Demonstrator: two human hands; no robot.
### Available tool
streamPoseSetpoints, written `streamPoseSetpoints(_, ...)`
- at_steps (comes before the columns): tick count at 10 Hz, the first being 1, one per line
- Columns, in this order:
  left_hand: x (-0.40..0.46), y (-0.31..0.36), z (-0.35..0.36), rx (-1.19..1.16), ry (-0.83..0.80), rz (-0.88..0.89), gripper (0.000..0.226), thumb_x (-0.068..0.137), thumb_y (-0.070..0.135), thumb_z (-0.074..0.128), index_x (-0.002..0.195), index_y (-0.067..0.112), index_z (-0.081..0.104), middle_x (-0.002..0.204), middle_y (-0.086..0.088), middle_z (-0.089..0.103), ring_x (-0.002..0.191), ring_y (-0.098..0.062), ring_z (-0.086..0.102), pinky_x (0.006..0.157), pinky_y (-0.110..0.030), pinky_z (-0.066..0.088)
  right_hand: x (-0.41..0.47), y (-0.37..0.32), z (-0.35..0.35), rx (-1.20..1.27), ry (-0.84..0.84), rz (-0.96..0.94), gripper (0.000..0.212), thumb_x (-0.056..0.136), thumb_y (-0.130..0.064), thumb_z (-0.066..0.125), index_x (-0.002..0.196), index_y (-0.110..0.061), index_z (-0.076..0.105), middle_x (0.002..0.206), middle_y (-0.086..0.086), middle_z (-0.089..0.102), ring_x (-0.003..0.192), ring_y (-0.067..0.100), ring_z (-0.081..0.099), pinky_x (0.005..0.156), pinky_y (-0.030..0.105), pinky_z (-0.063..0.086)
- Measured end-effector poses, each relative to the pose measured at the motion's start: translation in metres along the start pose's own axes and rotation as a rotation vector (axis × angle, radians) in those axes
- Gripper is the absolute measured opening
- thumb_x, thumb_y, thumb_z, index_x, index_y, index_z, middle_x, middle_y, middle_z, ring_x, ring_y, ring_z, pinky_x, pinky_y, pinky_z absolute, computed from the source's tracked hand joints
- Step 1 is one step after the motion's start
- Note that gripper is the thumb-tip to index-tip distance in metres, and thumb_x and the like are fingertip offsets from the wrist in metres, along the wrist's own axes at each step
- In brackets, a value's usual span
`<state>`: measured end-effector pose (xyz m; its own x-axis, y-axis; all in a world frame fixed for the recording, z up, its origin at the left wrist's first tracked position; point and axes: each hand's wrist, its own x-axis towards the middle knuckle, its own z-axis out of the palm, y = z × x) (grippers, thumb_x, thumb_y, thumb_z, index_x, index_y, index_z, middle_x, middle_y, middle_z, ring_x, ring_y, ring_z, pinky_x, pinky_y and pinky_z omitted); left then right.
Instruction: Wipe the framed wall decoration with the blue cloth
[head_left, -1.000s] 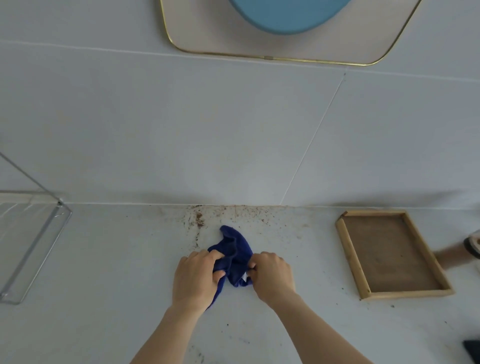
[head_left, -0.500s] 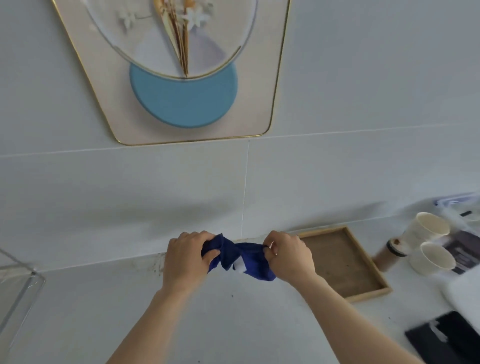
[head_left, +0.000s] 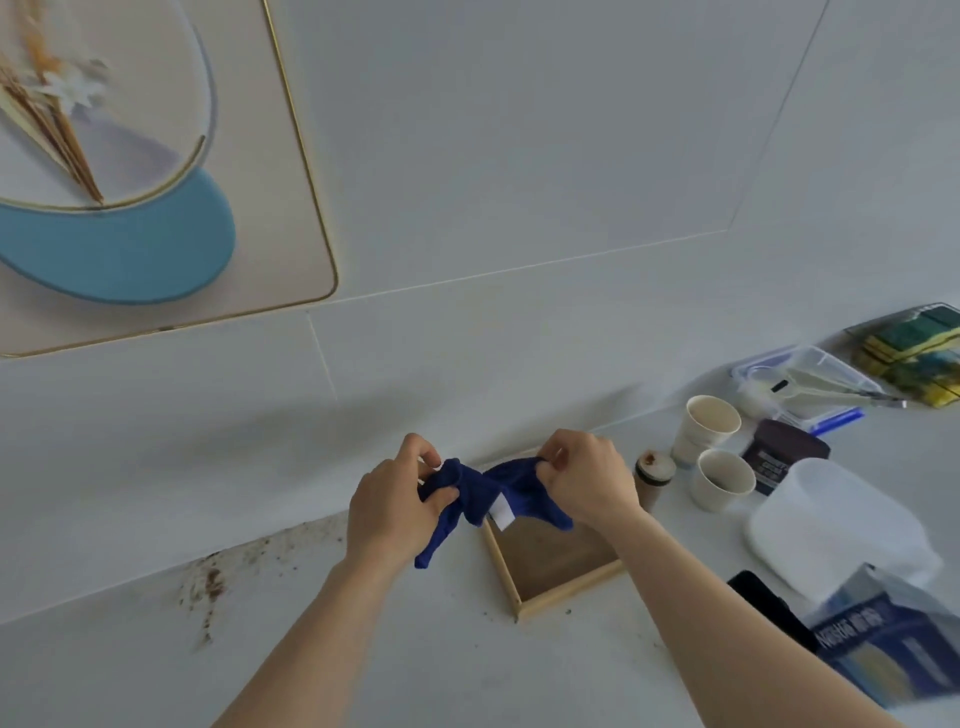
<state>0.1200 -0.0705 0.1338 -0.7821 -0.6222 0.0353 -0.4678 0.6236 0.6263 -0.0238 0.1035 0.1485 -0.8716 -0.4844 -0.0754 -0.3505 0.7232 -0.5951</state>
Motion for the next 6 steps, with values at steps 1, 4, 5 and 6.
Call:
streamPoseSetpoints(1,0.002,0.022,0.03,0.0,-0.039,-0.014,0.025,0.091,0.028,0.071,0.097,0.031,0.047,0.09,0.014,0.065,0.075,-0.011,0.064,0.062,-0.029,0.049,0.007,0.025,-0.006,0.013,0.021,0.02,0.013,0.092,-0.024,0.062,0.101,-0.026,0.071,0.089,-0.003,0.07,0.083,0.025,0.065,0.065,0.032,0.049)
streamPoseSetpoints(4,0.01,0.059,0.098,-0.078,-0.138,-0.046,0.024,0.093,0.016,0.067,0.107,0.031,0.055,0.103,0.013,0.071,0.087,-0.01,0.068,0.079,-0.035,0.059,0.02,0.078,-0.001,0.066,0.084,0.006,0.013,0.094,-0.017,0.064,0.102,-0.02,0.073,0.09,0.0,0.072,0.085,0.026,0.066,0.07,0.039,0.057)
streamPoseSetpoints(5,0.005,0.052,0.115,-0.022,-0.239,-0.041,0.041,0.097,0.023,0.064,0.135,0.032,0.05,0.136,0.008,0.065,0.117,-0.014,0.064,0.095,-0.032,0.053,0.014,0.1,0.012,-0.056,-0.052,-0.01,0.031,0.098,-0.026,0.062,0.128,-0.029,0.067,0.122,0.001,0.072,0.11,0.026,0.066,0.089,0.043,0.058)
streamPoseSetpoints(6,-0.002,0.045,0.119,0.204,-0.346,0.015,0.065,0.097,0.043,0.061,0.155,0.032,0.032,0.16,0.004,0.043,0.144,-0.022,0.045,0.114,-0.039,0.042,0.004,0.116,0.021,-0.213,-0.277,0.044,0.06,0.1,-0.045,0.06,0.154,-0.03,0.041,0.154,0.004,0.05,0.14,0.028,0.048,0.109,0.045,0.048)
